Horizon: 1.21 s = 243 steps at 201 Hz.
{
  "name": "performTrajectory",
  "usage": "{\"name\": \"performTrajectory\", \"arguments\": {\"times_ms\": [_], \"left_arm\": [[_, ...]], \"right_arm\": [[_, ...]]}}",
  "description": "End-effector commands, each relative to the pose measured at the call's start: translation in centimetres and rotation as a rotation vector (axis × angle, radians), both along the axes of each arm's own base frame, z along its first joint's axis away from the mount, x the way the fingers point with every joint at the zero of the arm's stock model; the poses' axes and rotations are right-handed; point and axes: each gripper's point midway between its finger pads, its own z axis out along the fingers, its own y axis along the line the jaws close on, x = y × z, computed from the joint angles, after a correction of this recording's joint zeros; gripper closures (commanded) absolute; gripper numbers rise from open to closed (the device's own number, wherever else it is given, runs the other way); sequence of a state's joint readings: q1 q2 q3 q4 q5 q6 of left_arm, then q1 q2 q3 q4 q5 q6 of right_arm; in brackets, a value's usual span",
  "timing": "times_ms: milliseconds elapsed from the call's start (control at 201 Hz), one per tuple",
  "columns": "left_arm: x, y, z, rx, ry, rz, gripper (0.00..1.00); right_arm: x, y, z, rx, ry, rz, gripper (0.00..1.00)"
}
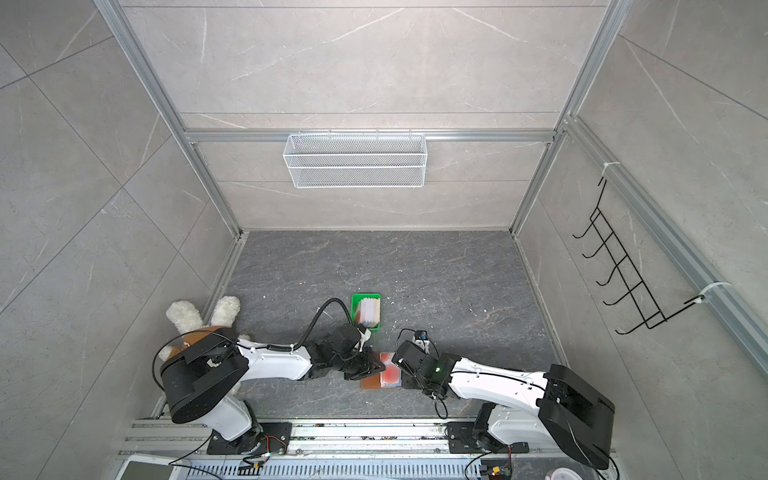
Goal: Put the credit cards into the card holder
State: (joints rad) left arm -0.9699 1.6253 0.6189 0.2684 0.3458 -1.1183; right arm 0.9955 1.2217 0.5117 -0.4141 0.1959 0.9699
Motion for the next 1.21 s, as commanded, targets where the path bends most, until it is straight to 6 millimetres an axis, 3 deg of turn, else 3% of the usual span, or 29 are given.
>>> {"name": "performTrajectory", "arguments": {"times_ms": [0, 154, 368, 722, 1205], "left_arm": [[-0.2, 0.1, -0.4, 0.013, 0.014, -0.006, 0.77], [-0.1, 0.1, -0.4, 0.013, 0.013, -0.005, 0.77], [0.1, -0.6, 0.1, -0.008, 0.010, -0.015, 0.77], [0.4, -1.5, 0.8, -0.031, 0.008, -0.024, 0.77], [0.4, -2.8, 1.0, -0.047, 0.014, -0.044, 0.77]], "right_arm": [[-0.4, -1.6, -0.3, -0.049, -0.001, -0.024, 0.87], [-0.4, -1.9, 0.0, -0.055, -0.009, -0.029, 0.87], [-0.7, -0.5, -0.9, -0.021, 0.027, 0.017, 0.87], [-1.0, -1.3, -2.0, -0.071, 0.054, 0.007, 0.91], [-1.0, -1.3, -1.9, -0.065, 0.047, 0.006, 0.93]]}}
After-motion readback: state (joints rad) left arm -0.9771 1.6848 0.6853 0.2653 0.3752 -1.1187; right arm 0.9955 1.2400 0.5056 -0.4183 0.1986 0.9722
